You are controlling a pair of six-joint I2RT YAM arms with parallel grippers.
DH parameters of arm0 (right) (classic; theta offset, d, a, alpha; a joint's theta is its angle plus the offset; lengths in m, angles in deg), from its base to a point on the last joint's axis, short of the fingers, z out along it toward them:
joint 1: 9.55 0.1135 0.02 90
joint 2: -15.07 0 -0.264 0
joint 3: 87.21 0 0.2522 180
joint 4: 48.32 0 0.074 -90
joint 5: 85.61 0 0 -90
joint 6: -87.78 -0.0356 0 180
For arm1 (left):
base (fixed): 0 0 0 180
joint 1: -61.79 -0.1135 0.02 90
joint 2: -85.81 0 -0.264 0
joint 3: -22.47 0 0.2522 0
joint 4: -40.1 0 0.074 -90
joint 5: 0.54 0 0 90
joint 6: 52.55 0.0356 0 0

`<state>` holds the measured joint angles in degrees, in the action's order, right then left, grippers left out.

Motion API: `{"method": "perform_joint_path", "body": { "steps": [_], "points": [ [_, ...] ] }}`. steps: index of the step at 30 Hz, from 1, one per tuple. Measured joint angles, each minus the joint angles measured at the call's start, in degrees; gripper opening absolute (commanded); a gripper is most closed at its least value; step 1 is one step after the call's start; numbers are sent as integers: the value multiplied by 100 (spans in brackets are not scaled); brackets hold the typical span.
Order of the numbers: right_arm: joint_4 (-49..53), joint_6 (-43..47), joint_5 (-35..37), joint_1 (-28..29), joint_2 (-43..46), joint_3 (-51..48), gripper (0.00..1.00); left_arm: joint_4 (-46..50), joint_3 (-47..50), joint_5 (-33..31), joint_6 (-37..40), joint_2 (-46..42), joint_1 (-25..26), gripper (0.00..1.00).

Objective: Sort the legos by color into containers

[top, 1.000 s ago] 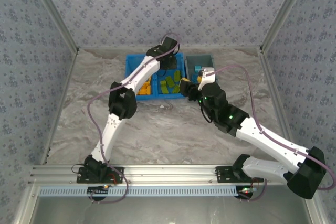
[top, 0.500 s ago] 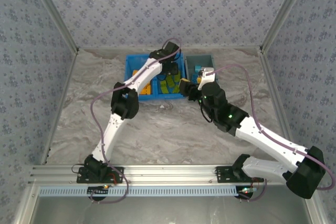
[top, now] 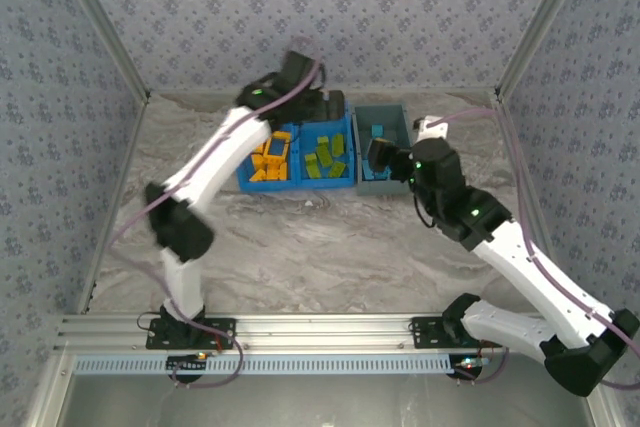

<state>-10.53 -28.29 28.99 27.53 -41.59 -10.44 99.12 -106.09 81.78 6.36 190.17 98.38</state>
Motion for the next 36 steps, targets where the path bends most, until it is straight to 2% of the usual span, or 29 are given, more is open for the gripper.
{"method": "perform_joint_path", "body": {
  "steps": [5, 9, 13, 17, 20, 23, 27, 29, 32, 36],
  "points": [
    [763, 79, 444, -151, 564, 42, 100, -778, 2903, -221, -70, -3180, -490, 99],
    [861, 66, 1088, -931, 946, -546, 100, -894, 5222, -1239, -400, -5125, -588, 99],
    [-136, 595, 981, -1996, 1003, -2184, 100, -968, 7243, -2660, -400, -6398, -619, 99],
    [-1207, 1025, 529, -2625, 531, -3639, 100, -1773, 8876, -3265, 592, -7101, -750, 99],
    [-1982, 1255, 216, -2964, -94, -4002, 100, -2605, 9593, -3357, 1357, -7141, -1016, 99],
    [-3018, 1425, -129, -3211, -817, -4035, 100, -3587, 10015, -3156, 1941, -6861, -1587, 100],
    [-4092, 1725, -538, -3366, -1604, -4033, 100, -4835, 10168, -2426, 2236, -5838, -2761, 99],
    [-4546, 1875, -728, -3416, -1912, -4011, 100, -5257, 10052, -2164, 2323, -5110, -3143, 100],
    [-4933, 2124, -911, -3501, -2267, -3842, 100, -5882, 9709, -1751, 2520, -3912, -3276, 99],
    [-5873, 2297, -1300, -3764, -2653, -3856, 100, -6815, 9215, -1298, 2837, -2806, -3276, 100]
  ]
}}
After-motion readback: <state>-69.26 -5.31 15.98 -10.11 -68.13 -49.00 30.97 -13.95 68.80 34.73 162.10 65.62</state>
